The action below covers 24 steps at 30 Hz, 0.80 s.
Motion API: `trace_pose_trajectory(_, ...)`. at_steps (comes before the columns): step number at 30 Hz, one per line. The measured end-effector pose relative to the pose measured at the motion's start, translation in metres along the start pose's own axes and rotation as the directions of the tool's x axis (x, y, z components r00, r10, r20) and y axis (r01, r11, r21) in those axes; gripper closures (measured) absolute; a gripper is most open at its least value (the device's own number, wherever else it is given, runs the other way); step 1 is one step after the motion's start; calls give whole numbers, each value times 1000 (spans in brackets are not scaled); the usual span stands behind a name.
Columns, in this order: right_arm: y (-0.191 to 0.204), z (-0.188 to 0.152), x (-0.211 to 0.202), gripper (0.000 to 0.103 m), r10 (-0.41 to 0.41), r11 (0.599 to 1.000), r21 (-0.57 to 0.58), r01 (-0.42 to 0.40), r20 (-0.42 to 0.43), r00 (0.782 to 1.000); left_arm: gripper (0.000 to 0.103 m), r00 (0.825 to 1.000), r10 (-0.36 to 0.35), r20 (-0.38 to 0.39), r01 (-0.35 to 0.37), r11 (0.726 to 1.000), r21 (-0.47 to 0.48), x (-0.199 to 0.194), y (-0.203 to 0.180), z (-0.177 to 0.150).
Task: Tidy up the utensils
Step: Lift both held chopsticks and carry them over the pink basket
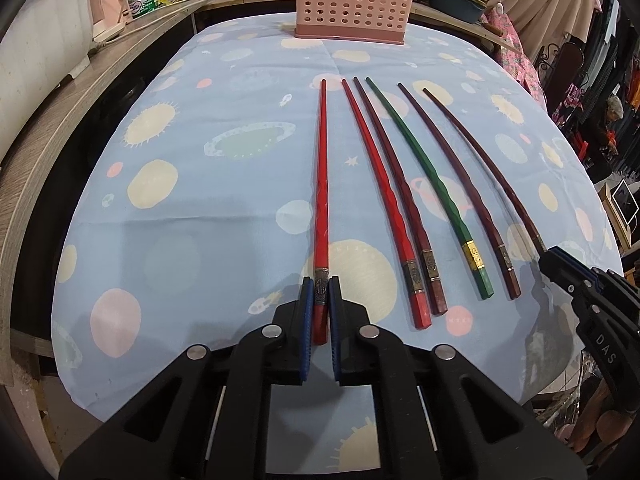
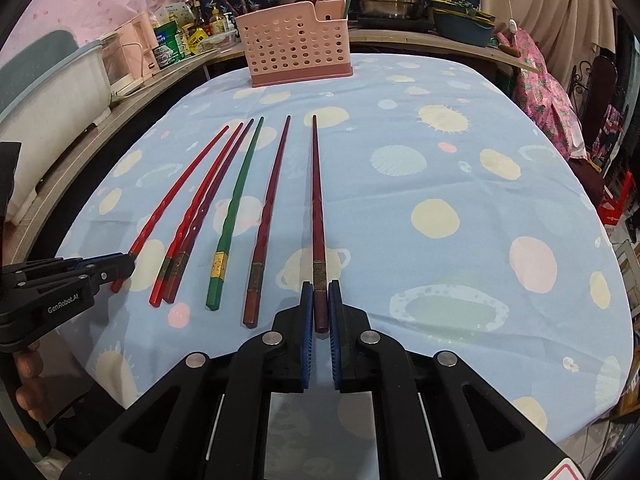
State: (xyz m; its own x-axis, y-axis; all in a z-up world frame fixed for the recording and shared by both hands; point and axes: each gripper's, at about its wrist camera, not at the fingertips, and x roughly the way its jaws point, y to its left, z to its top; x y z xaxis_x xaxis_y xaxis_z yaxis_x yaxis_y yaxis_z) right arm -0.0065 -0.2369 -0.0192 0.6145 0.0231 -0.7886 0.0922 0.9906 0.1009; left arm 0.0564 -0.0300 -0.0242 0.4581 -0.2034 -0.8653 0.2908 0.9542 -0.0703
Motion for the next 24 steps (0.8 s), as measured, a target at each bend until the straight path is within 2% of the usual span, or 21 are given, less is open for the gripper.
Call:
trace_pose_trajectory(6, -2, 6, -7, 96, 2, 1000, 11, -3, 21, 1000, 96, 1000, 5, 5, -5, 1000, 0, -3, 0, 2)
trace_pose_trajectory(11, -5, 17, -19, 96, 10, 1000, 28, -11, 58, 998, 96, 999, -8, 39, 9, 1000, -20, -18, 4, 13)
trace_pose_trajectory(18, -15, 53, -47, 96, 13, 999, 46, -20, 159, 987, 96, 993, -25, 112, 31, 998, -53, -44, 10, 40)
trace_pose_trajectory(24, -23, 94, -70, 96, 31, 997, 57, -47, 255, 966, 96, 980, -22, 198, 33, 998, -51, -69, 12, 75)
